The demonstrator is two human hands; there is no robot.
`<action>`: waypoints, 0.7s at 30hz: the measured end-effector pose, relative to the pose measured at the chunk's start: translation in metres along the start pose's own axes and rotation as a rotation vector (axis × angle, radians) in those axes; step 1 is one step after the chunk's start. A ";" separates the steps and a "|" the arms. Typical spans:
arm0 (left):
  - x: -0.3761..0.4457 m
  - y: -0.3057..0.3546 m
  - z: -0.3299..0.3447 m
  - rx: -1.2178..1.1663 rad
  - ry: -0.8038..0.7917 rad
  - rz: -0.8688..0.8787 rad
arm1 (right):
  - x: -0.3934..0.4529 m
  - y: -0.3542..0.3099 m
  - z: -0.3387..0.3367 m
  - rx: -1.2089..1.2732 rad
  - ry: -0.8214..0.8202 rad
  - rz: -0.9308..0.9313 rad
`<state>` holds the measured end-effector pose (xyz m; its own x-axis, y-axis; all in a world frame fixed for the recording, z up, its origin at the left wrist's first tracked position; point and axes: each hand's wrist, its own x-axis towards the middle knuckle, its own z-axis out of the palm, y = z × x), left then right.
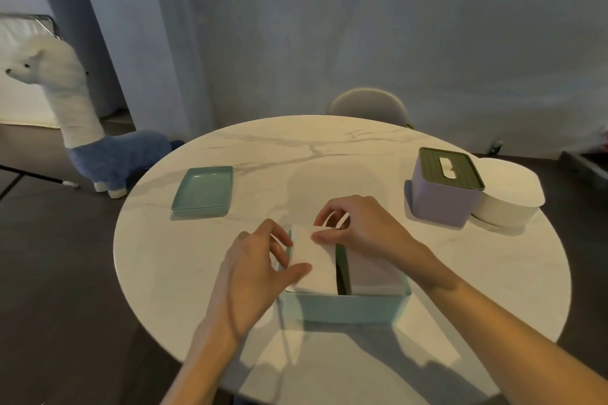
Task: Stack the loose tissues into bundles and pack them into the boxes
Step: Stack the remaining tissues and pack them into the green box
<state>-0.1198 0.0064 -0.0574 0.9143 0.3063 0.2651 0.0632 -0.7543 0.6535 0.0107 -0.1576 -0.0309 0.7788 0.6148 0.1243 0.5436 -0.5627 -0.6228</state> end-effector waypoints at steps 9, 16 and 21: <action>0.012 -0.020 -0.001 0.013 -0.013 0.142 | -0.002 0.008 -0.007 -0.091 0.055 -0.066; 0.033 -0.022 -0.008 0.146 -0.257 0.338 | -0.027 0.030 -0.044 -0.162 -0.178 -0.121; 0.038 -0.030 -0.002 0.141 -0.339 0.311 | -0.036 0.048 -0.034 -0.146 -0.214 -0.131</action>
<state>-0.0878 0.0417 -0.0652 0.9760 -0.1352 0.1708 -0.2014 -0.8588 0.4710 0.0196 -0.2255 -0.0392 0.6233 0.7817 0.0208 0.6866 -0.5344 -0.4929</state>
